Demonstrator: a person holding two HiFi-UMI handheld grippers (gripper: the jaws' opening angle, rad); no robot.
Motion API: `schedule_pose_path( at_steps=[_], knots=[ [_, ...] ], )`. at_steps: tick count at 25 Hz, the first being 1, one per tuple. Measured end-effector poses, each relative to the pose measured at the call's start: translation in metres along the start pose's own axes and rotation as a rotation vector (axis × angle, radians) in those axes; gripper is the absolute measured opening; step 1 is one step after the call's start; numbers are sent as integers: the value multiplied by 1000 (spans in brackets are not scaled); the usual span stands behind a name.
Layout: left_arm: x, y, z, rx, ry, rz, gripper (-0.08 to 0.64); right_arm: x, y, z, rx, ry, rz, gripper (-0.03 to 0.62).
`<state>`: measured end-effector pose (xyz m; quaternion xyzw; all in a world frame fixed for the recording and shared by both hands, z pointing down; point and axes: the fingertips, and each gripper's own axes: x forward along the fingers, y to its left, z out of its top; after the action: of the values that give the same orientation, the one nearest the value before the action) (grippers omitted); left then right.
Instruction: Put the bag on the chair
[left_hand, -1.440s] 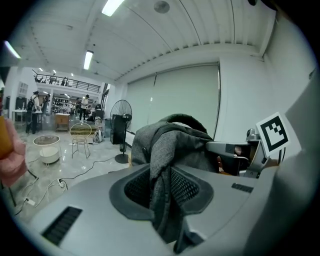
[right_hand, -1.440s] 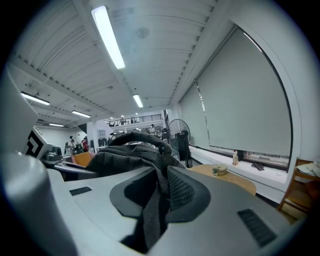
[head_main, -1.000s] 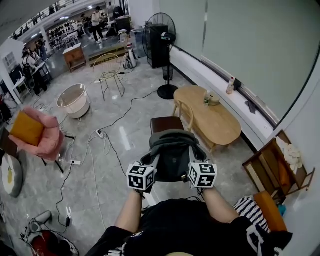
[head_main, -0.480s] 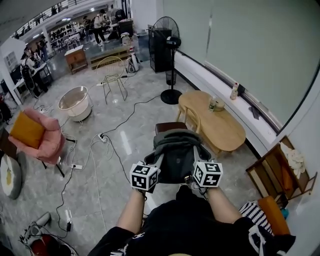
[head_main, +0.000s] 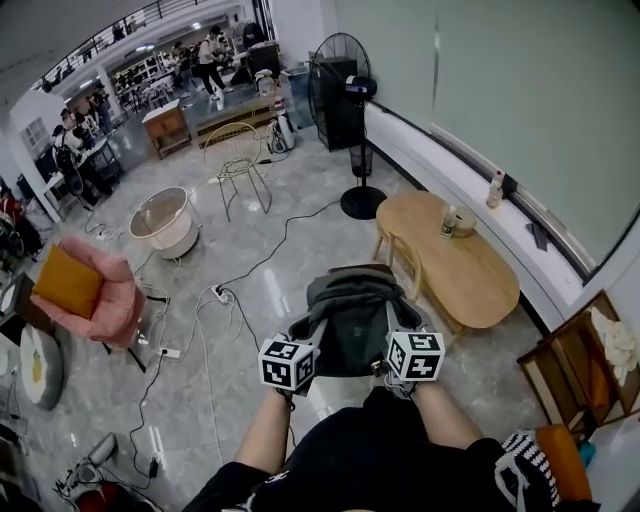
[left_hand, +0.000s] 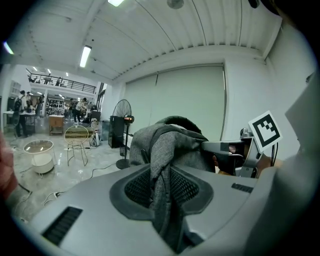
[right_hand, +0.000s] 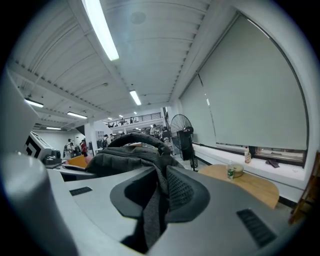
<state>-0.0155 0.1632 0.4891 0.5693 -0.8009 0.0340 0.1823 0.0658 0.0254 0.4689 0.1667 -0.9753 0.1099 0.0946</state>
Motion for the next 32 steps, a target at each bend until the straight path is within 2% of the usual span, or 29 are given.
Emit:
schedule_pose_path(
  at_steps=[11,20,25,32],
  knots=[
    [189,75,87,-17,50,31,94,187,-103,69,30,51,59,71],
    [313,136,129,-12,78,9,94,305,-161,96,68,98,69,69],
    [368,180,127,14,121,-83,94,359,-174,80,127,133,-10,67],
    [448,238,124,74,223,-294,92,422,-187,58,244,152,-206,66]
  ],
)
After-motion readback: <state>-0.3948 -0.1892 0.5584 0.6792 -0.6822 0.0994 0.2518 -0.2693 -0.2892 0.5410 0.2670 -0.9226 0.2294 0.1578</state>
